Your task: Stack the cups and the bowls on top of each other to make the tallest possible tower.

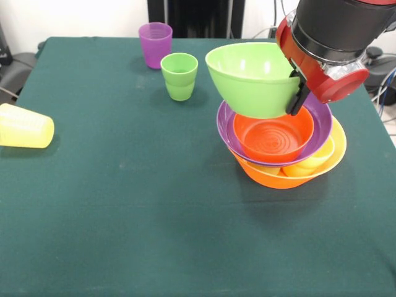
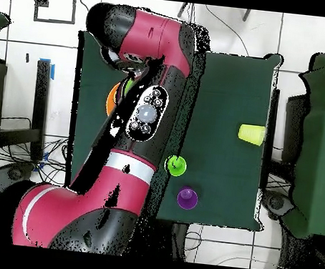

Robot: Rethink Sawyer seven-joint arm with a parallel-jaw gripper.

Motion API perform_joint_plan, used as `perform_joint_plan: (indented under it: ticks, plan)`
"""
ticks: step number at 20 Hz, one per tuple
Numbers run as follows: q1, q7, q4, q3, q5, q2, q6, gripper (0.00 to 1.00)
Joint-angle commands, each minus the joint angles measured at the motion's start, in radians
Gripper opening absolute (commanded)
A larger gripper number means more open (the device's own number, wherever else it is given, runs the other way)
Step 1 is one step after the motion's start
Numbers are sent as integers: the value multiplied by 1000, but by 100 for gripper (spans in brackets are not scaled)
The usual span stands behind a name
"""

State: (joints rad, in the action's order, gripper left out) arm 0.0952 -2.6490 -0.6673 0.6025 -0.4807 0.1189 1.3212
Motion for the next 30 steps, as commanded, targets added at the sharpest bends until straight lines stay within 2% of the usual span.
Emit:
perform_joint_plan:
  ticks: [1,13,30]
  plan:
    - [-21,-190,-2,-59,-3,0,-83,0]
    - [-24,-220,37,-41,-21,-15,-120,0]
    - [2,-250,-14,-56,-59,-11,-172,0]
